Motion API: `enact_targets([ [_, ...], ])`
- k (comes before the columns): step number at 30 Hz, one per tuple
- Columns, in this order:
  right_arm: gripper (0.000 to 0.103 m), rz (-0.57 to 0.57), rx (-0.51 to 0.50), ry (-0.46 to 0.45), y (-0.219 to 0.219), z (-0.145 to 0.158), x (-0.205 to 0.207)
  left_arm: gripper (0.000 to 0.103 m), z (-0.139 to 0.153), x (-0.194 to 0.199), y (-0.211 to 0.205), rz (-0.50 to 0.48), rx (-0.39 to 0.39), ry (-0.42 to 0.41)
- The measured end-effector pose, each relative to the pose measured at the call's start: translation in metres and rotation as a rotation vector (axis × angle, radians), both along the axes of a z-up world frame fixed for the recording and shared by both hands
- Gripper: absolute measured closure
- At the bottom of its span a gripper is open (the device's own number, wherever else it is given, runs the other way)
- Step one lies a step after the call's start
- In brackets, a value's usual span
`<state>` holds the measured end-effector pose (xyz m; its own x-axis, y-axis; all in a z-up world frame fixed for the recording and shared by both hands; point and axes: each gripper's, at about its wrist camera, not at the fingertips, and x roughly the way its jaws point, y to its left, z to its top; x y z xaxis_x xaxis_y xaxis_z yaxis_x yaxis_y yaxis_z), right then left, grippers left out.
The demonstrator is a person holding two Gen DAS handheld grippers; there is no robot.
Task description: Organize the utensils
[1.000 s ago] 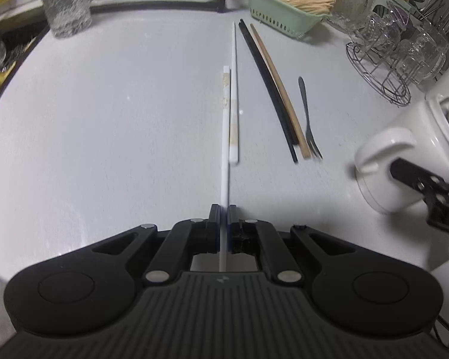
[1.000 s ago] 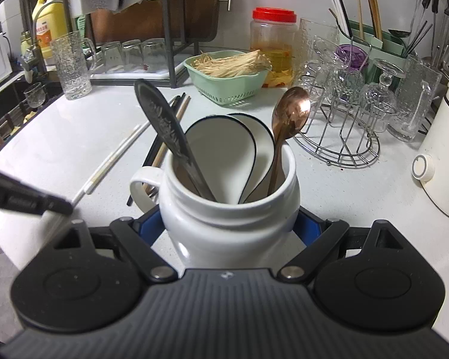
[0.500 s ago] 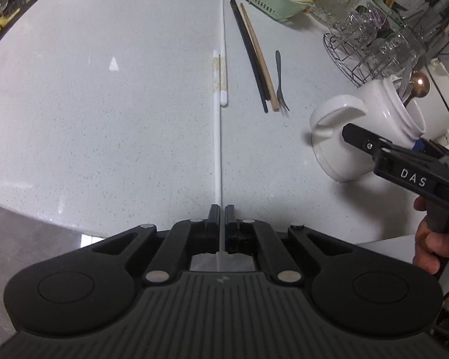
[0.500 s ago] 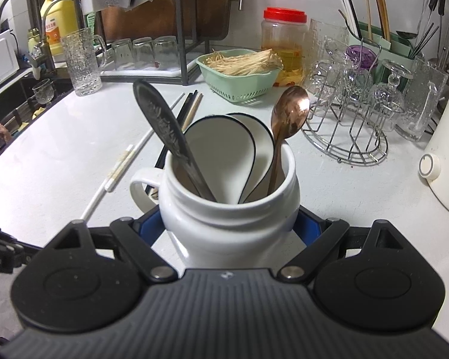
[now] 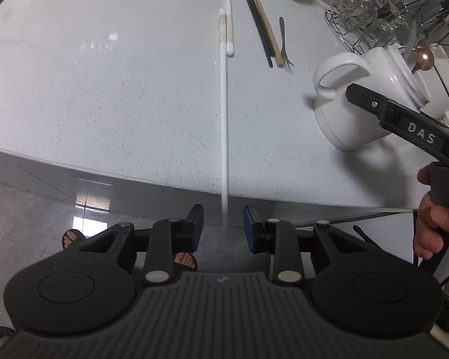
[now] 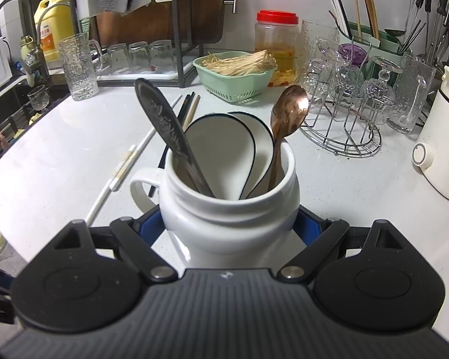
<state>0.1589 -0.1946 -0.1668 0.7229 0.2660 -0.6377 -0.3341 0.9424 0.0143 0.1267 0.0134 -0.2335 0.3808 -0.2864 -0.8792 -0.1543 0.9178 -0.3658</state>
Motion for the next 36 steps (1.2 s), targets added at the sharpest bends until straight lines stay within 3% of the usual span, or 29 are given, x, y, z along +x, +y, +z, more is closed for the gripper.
enact_targets([
  [2,0.012,0.010,-0.002,-0.001,0.001,0.000,-0.002,0.072,-0.005,0.003,-0.001,0.020,0.011,0.004],
  [4,0.012,0.018,-0.002,-0.002,0.000,0.000,-0.003,0.090,-0.007,0.005,0.000,0.043,0.017,0.009],
  [6,0.012,0.023,-0.002,-0.004,0.000,0.000,-0.005,0.098,-0.003,0.003,0.000,0.047,0.017,-0.010],
  [10,0.012,0.026,0.002,-0.011,0.000,-0.001,-0.008,0.099,0.020,-0.006,-0.007,0.023,0.067,-0.084],
  [25,0.012,0.032,0.006,-0.024,-0.001,-0.002,-0.009,0.099,0.139,-0.012,-0.001,0.107,0.215,-0.411],
  [36,0.012,0.070,0.004,-0.034,0.001,-0.003,-0.013,0.099,0.174,-0.002,-0.005,0.145,0.280,-0.546],
])
